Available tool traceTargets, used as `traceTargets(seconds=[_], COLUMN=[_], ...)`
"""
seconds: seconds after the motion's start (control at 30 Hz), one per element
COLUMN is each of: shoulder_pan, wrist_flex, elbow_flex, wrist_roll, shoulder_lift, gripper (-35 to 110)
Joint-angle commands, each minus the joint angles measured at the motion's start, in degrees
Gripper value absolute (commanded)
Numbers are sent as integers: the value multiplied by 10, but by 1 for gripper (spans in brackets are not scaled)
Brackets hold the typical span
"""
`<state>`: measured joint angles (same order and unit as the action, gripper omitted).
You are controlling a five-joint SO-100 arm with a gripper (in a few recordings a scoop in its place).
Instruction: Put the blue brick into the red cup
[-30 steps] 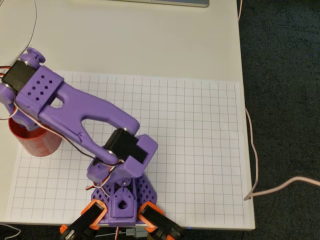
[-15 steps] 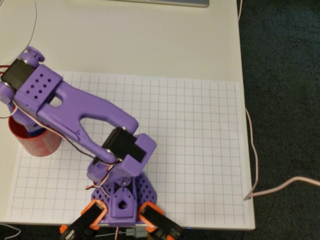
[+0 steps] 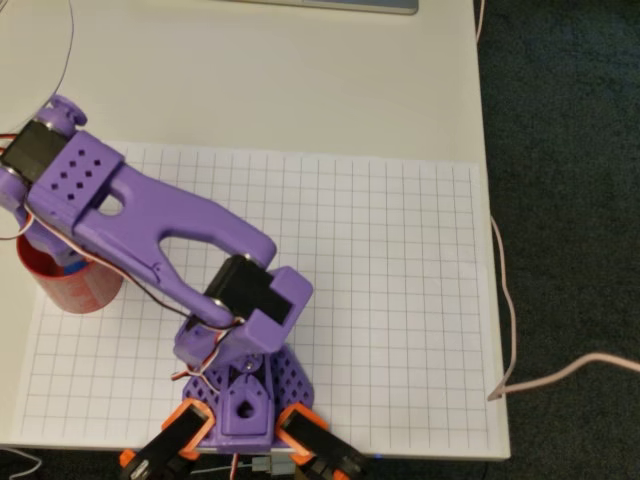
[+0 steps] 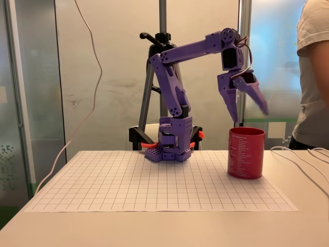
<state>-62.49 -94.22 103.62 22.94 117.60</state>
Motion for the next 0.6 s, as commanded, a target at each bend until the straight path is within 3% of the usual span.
traceTargets(seconds=[0.0, 0.27, 0.57], shoulder_pan=[4, 48, 501], wrist_flex=[2, 60, 433], elbow_flex=[-7, 34, 240], wrist_roll=[3, -3, -131], shoulder_lift=[29, 54, 135], gripper=[0, 0, 0])
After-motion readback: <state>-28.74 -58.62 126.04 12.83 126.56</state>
